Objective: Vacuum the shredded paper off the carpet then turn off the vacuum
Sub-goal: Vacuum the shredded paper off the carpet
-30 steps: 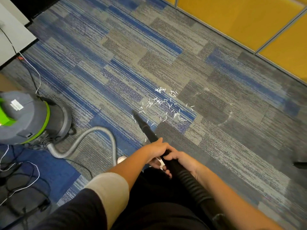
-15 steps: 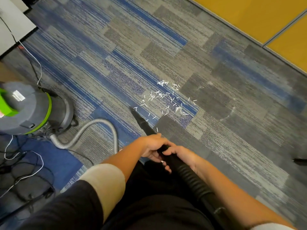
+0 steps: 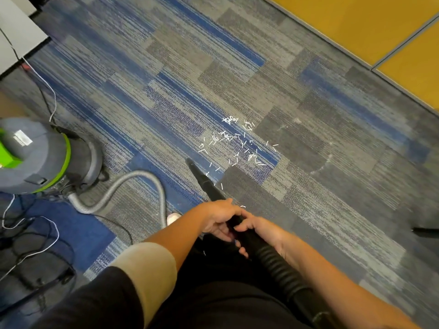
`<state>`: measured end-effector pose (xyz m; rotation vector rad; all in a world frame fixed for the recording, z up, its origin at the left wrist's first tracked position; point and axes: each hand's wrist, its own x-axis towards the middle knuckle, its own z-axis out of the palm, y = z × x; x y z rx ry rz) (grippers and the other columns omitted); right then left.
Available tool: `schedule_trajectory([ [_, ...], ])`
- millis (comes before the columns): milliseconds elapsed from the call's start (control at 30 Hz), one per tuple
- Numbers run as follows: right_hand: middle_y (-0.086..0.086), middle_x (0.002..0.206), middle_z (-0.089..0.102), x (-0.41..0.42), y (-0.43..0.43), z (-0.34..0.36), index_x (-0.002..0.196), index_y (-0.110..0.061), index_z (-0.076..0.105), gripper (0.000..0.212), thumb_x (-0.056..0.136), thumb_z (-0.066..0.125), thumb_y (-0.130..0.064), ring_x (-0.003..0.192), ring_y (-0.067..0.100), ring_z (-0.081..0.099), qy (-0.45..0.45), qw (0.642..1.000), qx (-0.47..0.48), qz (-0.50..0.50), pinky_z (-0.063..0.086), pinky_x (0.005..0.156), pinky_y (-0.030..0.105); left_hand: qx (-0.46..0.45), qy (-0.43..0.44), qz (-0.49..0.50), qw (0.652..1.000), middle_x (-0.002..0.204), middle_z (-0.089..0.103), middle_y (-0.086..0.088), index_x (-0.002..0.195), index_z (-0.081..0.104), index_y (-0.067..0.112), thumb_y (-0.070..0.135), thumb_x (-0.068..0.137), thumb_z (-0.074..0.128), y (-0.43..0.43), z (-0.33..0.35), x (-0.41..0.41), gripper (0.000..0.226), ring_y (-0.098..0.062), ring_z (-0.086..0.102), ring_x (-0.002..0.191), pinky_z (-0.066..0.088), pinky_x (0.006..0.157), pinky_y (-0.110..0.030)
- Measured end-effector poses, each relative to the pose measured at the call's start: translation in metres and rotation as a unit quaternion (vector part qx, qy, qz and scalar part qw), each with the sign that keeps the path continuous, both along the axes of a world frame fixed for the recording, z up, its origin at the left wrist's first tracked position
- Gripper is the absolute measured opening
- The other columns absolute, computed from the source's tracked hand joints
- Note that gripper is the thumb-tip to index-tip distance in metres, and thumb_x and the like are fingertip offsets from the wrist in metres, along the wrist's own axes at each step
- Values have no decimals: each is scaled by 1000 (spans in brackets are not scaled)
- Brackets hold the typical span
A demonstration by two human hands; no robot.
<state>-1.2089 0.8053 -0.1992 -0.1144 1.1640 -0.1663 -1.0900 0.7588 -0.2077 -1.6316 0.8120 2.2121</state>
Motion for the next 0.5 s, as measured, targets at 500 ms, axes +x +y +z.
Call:
schedule_trajectory([
  [500,16,65,50,4,14,-5,121,-27,44,42,88,40,-2,42,23,52,14,1000,11,0,46,37,23,6,8,-15,1000,82,58,-7,151,6,26,22,99,38,10,-5,6,61,-18,60,63,54,65,-30],
])
